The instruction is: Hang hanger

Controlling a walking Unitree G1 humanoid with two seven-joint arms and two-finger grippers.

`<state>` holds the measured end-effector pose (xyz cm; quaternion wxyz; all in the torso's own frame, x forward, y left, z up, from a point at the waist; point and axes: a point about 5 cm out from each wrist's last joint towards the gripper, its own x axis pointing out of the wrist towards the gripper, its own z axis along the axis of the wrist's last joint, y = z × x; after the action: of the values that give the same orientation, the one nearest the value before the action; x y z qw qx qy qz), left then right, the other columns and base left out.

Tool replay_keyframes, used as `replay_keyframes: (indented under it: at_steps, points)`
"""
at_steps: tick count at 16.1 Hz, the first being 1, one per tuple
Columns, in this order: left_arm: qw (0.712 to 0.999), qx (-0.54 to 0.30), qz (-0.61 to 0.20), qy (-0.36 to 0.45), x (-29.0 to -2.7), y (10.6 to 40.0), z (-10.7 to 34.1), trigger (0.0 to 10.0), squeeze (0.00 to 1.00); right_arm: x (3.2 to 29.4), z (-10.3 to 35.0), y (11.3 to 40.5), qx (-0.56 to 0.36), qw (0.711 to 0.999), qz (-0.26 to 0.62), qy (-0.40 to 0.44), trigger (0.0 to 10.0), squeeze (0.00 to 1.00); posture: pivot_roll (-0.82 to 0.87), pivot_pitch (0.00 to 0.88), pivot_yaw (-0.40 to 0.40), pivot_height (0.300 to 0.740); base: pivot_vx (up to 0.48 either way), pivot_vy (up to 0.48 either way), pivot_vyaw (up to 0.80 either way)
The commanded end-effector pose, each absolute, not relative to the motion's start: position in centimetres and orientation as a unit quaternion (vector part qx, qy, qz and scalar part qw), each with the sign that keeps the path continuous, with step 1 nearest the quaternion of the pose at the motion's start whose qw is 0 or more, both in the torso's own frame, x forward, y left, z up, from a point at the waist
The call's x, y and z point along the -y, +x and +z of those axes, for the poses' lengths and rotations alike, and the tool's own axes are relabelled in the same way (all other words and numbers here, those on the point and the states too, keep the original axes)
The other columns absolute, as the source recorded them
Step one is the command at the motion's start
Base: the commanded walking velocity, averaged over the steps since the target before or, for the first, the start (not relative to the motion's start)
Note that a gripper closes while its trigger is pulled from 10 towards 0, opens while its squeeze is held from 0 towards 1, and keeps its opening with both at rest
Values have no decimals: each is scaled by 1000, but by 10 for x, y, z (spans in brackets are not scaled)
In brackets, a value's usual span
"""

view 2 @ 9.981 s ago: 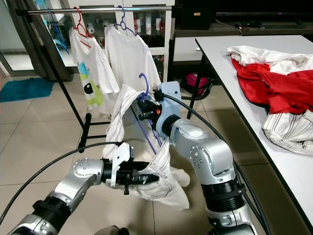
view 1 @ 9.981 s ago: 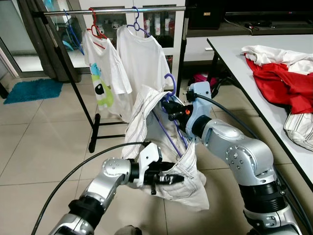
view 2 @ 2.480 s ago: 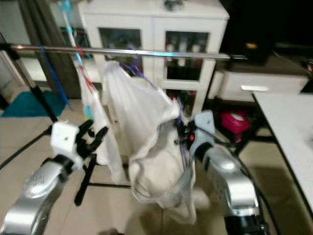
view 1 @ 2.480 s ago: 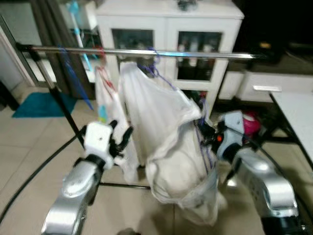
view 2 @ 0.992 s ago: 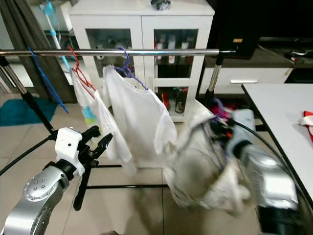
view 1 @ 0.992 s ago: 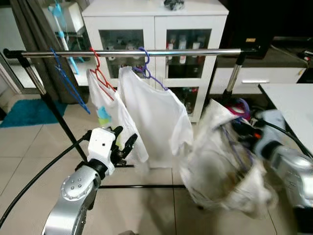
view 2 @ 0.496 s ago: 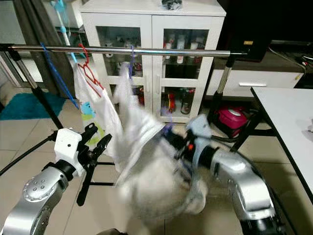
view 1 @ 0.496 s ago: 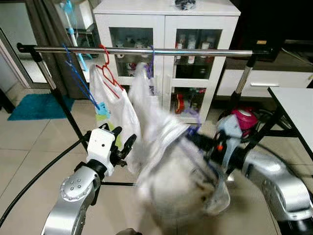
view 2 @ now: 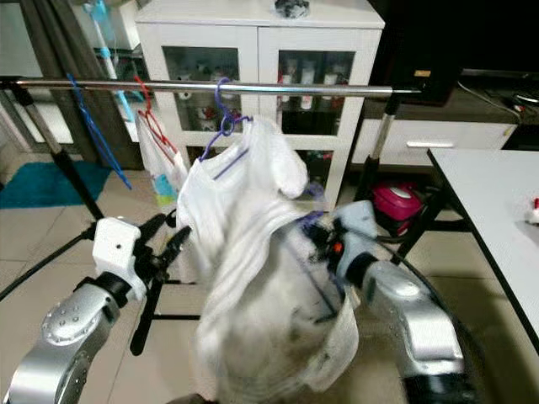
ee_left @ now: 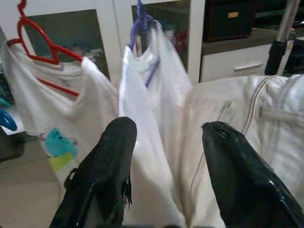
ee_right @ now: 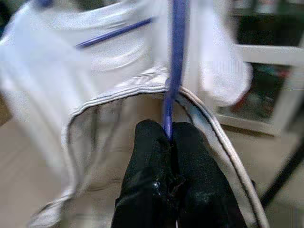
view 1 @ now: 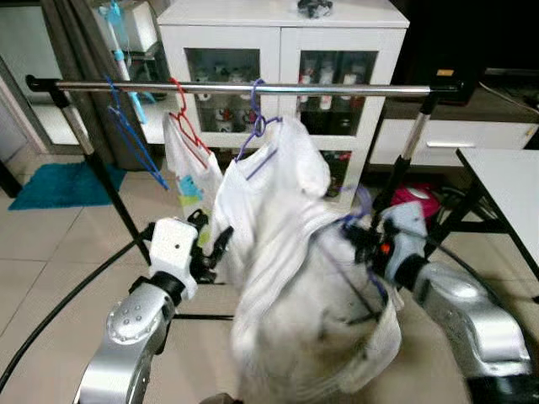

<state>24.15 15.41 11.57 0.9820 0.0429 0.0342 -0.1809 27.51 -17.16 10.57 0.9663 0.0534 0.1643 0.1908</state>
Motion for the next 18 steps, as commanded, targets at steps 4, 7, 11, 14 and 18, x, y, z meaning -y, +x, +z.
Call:
replay_keyframes:
  at_steps: [4, 7, 11, 14, 18]
  points:
    - [984, -38, -169, 44, -157, 245, 117, 10000, 0, 160, 119, 287, -123, 978, 141, 96, 10000, 0, -104, 0, 40, 740, 0, -383, 0]
    - [984, -41, -167, 50, -159, 245, 116, 10000, 0, 150, 122, 287, -108, 979, 135, 103, 10000, 0, -100, 0, 41, 740, 0, -260, 0]
    - [985, -31, -157, 58, -160, 249, 119, 10000, 0, 146, 124, 287, -101, 980, 126, 114, 10000, 0, -98, 0, 43, 740, 0, 0, 0]
    - [983, -31, -172, 56, -160, 248, 120, 10000, 0, 146, 126, 289, -92, 983, 112, 115, 10000, 0, -97, 0, 45, 740, 89, 0, 0]
    - [982, -35, -180, 56, -159, 248, 119, 10000, 0, 143, 133, 294, -75, 986, 115, 98, 10000, 0, -95, 0, 45, 740, 303, 0, 0]
